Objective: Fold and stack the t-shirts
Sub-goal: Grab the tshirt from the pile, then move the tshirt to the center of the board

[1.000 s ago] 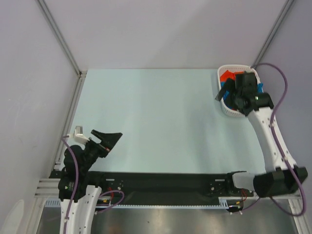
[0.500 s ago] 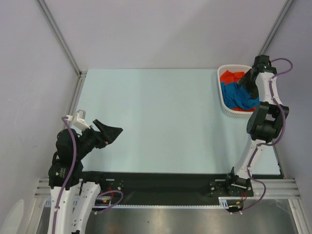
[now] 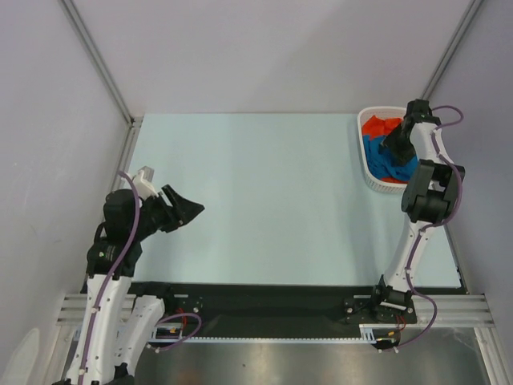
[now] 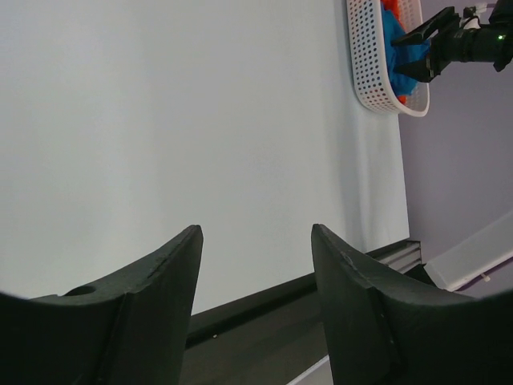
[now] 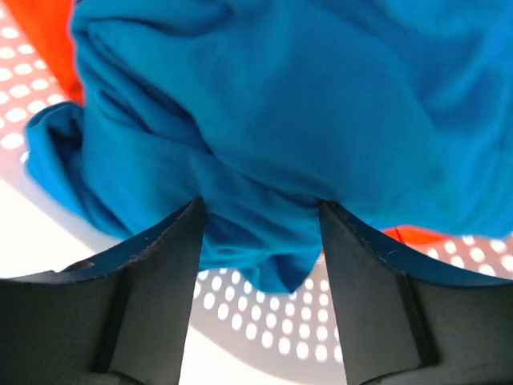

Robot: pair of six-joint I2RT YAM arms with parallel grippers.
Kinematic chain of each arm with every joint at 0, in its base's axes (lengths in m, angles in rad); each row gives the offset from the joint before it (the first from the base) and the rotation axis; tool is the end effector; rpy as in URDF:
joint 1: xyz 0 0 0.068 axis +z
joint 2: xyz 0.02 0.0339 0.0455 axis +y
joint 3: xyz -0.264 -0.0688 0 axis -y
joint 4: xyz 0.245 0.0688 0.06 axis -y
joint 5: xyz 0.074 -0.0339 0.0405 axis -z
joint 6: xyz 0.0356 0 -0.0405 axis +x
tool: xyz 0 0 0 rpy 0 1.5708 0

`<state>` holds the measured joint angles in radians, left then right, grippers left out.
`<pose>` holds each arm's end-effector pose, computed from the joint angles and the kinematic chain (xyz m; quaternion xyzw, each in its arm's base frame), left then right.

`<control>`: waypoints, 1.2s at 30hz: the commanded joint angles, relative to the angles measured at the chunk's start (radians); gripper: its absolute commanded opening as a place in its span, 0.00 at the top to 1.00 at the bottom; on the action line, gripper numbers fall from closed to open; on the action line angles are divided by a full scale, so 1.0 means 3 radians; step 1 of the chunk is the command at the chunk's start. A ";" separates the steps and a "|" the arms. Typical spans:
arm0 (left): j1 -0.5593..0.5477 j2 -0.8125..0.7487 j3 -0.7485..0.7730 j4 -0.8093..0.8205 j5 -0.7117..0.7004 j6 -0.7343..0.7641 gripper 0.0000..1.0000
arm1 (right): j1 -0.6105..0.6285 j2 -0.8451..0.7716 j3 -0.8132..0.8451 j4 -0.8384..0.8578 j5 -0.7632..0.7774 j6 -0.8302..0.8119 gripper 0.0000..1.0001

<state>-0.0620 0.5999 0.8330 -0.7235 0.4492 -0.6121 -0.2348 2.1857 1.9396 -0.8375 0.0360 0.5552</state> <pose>0.1190 -0.0229 0.3276 -0.1168 0.8358 -0.3461 0.4100 0.4625 -0.1119 0.2308 0.3774 0.8939 0.0212 0.2409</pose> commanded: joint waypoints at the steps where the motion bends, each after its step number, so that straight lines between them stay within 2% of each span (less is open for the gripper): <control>1: 0.0023 0.0086 0.0138 0.0228 0.0067 0.0118 0.38 | 0.0005 0.0067 0.0064 0.0138 -0.0089 0.0067 0.36; 3: 0.0023 0.0153 0.0143 0.0279 0.0098 0.0118 0.39 | 0.0005 0.0139 0.0135 0.0169 -0.0175 0.0046 0.41; 4: 0.0028 0.0163 0.0148 0.0295 0.0108 0.0113 0.39 | 0.0005 0.0164 0.0192 0.0169 -0.0212 0.0041 0.57; 6: 0.0023 0.0194 0.0158 0.0325 0.0108 0.0113 0.39 | 0.0005 0.0215 0.0400 0.0097 -0.0156 0.0031 0.74; 7: 0.0023 0.0189 0.0159 0.0325 0.0108 0.0118 0.40 | 0.0005 0.0226 0.0483 0.0082 -0.0136 0.0031 0.87; 11: 0.0023 0.0214 0.0245 0.0234 0.0144 0.0235 0.41 | 0.0016 0.0144 0.1014 -0.0102 0.0125 -0.0005 0.99; 13: 0.0023 0.0225 0.0296 0.0193 0.0175 0.0296 0.42 | 0.0021 0.0078 0.1341 -0.0128 0.0186 -0.0020 1.00; 16: 0.0023 0.0215 0.0358 0.0070 0.0226 0.0439 0.43 | 0.0046 -0.0208 0.1541 0.0009 0.0095 0.0036 1.00; 19: 0.0023 0.0143 0.0444 -0.0037 0.0277 0.0506 0.43 | 0.0184 -0.0612 0.1557 0.0178 -0.0018 0.0062 1.00; 24: -0.0166 0.0087 0.0527 -0.0012 0.0313 0.0481 0.43 | 0.0547 -0.1287 0.1578 0.0261 0.0161 -0.0071 1.00; 29: -0.0361 0.0005 0.0552 -0.0002 0.0221 0.0491 0.43 | 0.1369 -0.2068 0.1445 0.0200 0.0396 -0.0408 1.00; 31: -0.0448 -0.0026 0.0567 -0.0048 0.0150 0.0501 0.43 | 0.1661 -0.2289 0.1206 0.0118 0.0401 -0.0373 1.00; 33: -0.0504 -0.0072 0.0563 -0.0084 0.0108 0.0486 0.43 | 0.2111 -0.2636 0.0905 0.0113 0.0391 -0.0190 1.00; 34: -0.0519 -0.0092 0.0547 -0.0114 0.0103 0.0471 0.43 | 0.2264 -0.2749 0.0559 0.0153 0.0391 -0.0113 1.00; 35: -0.0535 -0.0108 0.0547 -0.0130 0.0108 0.0465 0.43 | 0.2660 -0.2993 0.0297 0.0229 0.0381 -0.0001 1.00; 36: -0.0555 -0.0128 0.0552 -0.0145 0.0113 0.0460 0.43 | 0.2862 -0.3082 0.0082 0.0311 0.0391 0.0056 1.00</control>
<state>-0.2108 0.5797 0.9615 -0.7540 0.4969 -0.4885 0.4953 1.3125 2.1094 -0.7662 0.1280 0.5106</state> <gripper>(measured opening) 0.572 0.065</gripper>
